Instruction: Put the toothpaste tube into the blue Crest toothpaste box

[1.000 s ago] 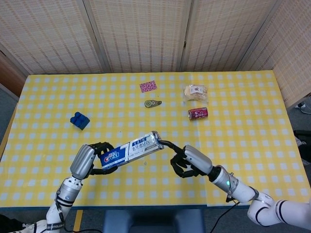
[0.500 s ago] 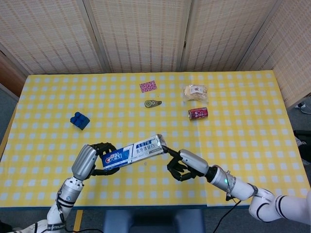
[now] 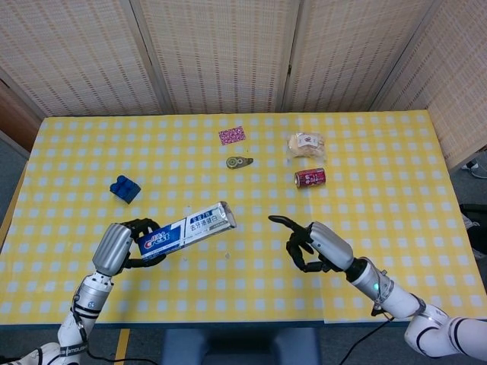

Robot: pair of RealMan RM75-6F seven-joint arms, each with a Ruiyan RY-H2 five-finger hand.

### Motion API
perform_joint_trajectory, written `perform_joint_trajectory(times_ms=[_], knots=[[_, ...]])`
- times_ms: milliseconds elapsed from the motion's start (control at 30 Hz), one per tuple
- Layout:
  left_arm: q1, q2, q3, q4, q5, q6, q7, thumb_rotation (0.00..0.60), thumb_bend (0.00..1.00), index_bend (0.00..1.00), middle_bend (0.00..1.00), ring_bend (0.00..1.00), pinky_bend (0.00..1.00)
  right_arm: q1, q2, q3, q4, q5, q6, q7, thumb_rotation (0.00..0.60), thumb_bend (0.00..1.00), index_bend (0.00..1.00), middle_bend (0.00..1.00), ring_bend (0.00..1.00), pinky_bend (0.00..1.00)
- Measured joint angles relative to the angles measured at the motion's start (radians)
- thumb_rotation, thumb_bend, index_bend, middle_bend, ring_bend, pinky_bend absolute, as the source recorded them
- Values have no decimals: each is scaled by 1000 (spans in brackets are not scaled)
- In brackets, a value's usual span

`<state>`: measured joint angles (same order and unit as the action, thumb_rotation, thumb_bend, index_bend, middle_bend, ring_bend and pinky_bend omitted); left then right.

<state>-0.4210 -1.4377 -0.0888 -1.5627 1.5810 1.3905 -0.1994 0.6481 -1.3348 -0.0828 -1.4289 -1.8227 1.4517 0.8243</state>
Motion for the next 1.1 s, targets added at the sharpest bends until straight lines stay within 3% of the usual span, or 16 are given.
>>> perform_joint_trajectory(times_ms=[100,233,400,533,733,800,867,967,1100], knots=[[8,0,12,32,-1,-2,-7,600,205,628,745,592,674,-34,21,-4,2,31,-17,-166,600,549,0,240,312,433],[15,-18,39,94,8,-11,-13,600,205,626,745,592,674,-116,31,6,26,75,24,-357,600,540,0,213,254,347],[19,-68,72,205,20,-33,-30,600,204,625,745,592,674,-226,52,11,51,151,82,-531,600,538,0,80,169,239],[17,-115,104,295,32,-67,-62,600,204,626,745,592,674,-291,61,8,60,185,82,-595,600,538,0,52,151,230],[9,-177,131,393,48,-103,-122,600,201,615,745,581,665,-323,60,9,83,190,87,-550,600,538,0,29,148,226],[5,-190,139,417,56,-109,-148,600,194,553,710,514,589,-330,54,12,103,191,87,-540,600,537,0,14,146,226],[-5,-197,154,440,73,-122,-182,600,186,377,509,317,344,-333,49,14,119,191,80,-537,600,538,0,5,139,221],[-28,-197,174,456,107,-138,-233,600,181,208,274,106,102,-338,51,22,119,191,67,-531,600,538,0,2,132,211],[-42,-186,177,461,123,-121,-272,600,167,96,151,13,1,-346,63,27,106,184,64,-523,600,538,0,2,124,208]])
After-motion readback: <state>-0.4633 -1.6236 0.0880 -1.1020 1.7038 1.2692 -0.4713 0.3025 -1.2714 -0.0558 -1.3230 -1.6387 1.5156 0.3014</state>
